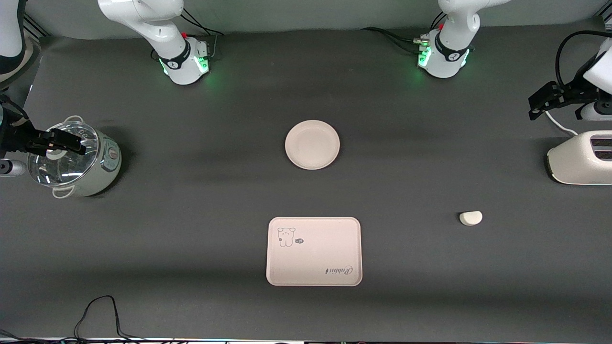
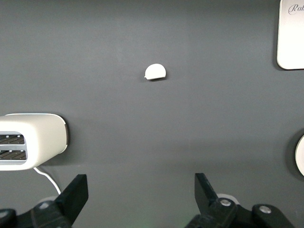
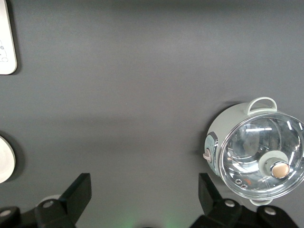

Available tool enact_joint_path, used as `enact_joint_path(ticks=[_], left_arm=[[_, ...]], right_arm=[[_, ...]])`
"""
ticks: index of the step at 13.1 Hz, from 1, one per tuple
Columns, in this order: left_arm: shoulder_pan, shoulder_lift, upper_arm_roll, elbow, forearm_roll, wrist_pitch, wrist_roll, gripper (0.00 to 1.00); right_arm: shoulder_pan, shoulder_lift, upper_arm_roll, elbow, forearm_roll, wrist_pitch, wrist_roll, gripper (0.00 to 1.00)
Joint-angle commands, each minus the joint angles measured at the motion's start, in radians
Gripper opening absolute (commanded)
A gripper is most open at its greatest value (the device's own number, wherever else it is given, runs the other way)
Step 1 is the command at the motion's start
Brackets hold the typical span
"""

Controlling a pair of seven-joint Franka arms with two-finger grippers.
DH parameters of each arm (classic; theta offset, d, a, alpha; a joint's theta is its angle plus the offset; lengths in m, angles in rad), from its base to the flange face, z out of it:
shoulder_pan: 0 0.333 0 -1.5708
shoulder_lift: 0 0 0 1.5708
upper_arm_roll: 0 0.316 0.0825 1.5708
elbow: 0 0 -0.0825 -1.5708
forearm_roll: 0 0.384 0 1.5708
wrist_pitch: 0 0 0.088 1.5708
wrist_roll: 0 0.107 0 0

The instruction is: Place bun in plate and plate on tray

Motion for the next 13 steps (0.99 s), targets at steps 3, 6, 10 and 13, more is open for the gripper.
enact_joint_path(ticks=[3,6,10,13], left_arm=[[-0.001,0.034,0.007,0.03,-0.012,-0.012,0.021,1.0],[-0.003,0.158,0.007,0.027,-0.004,0.1,0.022,1.0],[-0.003,0.385,0.009,0.026,0.008,0.345,-0.003,1.0],[-0.001,0.523,0.013,0.023,0.024,0.482,-0.006,1.0]], right_arm=[[0.002,-0.003,-0.004,-0.003,0.01,0.007,-0.023,1.0],[0.002,-0.003,-0.005,-0.003,0.01,0.007,-0.023,1.0],[0.002,-0.003,-0.005,-0.003,0.01,0.007,-0.023,1.0],[0.002,-0.001,-0.005,-0.003,0.01,0.007,-0.023,1.0]])
